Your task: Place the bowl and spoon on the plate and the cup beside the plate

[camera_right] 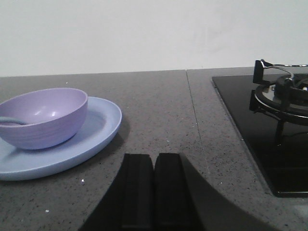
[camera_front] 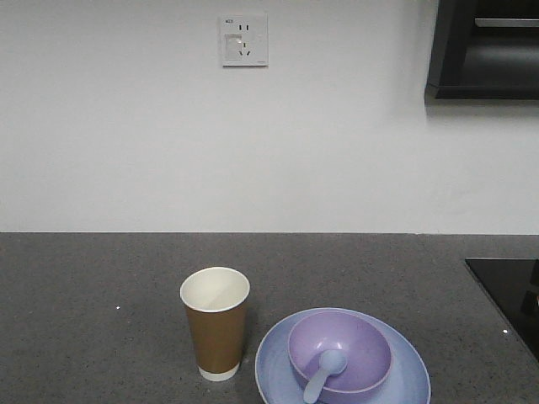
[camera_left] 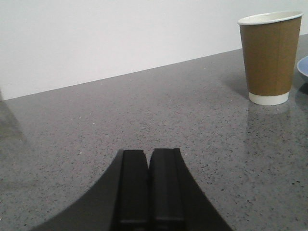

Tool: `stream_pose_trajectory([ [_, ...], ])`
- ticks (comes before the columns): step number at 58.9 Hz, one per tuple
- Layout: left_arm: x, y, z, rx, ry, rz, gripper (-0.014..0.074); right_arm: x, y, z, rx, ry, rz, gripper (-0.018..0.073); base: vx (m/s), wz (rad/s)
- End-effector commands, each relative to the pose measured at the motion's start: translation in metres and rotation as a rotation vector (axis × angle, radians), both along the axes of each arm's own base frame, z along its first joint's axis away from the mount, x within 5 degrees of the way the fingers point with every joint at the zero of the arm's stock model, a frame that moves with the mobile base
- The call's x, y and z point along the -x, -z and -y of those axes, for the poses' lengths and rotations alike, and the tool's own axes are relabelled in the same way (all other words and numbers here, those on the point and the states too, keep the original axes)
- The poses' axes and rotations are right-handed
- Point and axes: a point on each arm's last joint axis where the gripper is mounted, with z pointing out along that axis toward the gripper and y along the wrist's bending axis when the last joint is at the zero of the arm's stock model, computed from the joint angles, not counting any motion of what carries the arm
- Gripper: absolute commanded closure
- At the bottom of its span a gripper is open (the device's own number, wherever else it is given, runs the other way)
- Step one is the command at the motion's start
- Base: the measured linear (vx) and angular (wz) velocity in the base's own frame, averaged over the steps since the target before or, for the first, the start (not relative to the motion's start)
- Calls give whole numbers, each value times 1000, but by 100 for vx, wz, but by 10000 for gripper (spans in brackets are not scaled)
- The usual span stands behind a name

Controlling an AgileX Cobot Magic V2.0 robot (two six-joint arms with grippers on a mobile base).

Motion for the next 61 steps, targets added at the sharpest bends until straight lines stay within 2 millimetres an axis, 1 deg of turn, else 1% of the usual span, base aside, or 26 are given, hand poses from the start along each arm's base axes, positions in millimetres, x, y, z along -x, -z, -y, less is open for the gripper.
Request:
stream_pose_trajectory([
  [1,2,-18,0,20,8,129,603,3,-7,1,-16,19,140,568,0,0],
  [15,2,-18,0,20,8,129,603,3,-6,1,35,18,136,568,0,0],
  [61,2,-18,0,20,8,129,603,3,-7,1,34,18,140,568,0,0],
])
